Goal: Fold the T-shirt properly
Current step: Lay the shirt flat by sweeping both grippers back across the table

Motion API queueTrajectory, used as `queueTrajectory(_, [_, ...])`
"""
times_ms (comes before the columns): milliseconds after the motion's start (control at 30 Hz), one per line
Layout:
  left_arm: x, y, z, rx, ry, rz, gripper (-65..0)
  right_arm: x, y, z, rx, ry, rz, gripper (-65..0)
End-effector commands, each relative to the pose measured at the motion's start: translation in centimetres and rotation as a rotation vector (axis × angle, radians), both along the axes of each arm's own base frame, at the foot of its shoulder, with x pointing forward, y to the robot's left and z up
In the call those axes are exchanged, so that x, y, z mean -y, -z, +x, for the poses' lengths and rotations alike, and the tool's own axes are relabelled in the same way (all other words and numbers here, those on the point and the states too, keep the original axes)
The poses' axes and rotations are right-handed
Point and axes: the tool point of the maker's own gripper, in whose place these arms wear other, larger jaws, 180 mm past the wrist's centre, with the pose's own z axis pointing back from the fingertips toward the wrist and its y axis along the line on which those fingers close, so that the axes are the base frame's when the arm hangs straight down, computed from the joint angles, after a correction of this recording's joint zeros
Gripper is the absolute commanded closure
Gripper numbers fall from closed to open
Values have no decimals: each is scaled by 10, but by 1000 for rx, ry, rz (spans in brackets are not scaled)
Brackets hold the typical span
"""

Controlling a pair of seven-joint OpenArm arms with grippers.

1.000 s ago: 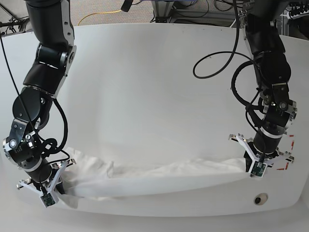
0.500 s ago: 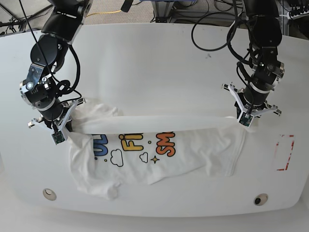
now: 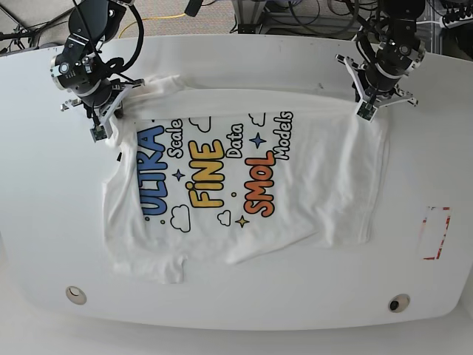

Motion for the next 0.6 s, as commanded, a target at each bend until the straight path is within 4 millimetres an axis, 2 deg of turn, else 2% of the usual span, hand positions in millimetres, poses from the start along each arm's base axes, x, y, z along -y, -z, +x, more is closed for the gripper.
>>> queueTrajectory(0, [-8, -7, 2, 20, 7, 26, -8, 2, -6, 1, 29, 22, 2, 0])
queueTrajectory(200, [-13, -5, -6, -12, 57, 38, -8, 6, -1, -9, 30, 123, 48, 0])
queueTrajectory(300, [-13, -5, -6, -16, 70, 40, -8, 8, -5, -4, 56, 155, 63, -21])
queueTrajectory(400, [-14, -5, -6, -16, 76, 44, -8, 13, -10, -3, 89, 200, 111, -78])
queueTrajectory(500, [-18, -6, -6, -18, 79, 51, -8, 23, -10, -9, 107, 272, 195, -170])
queueTrajectory(567, [-18, -6, -8, -26, 98, 52, -8, 28, -15, -2, 156, 317, 265, -239])
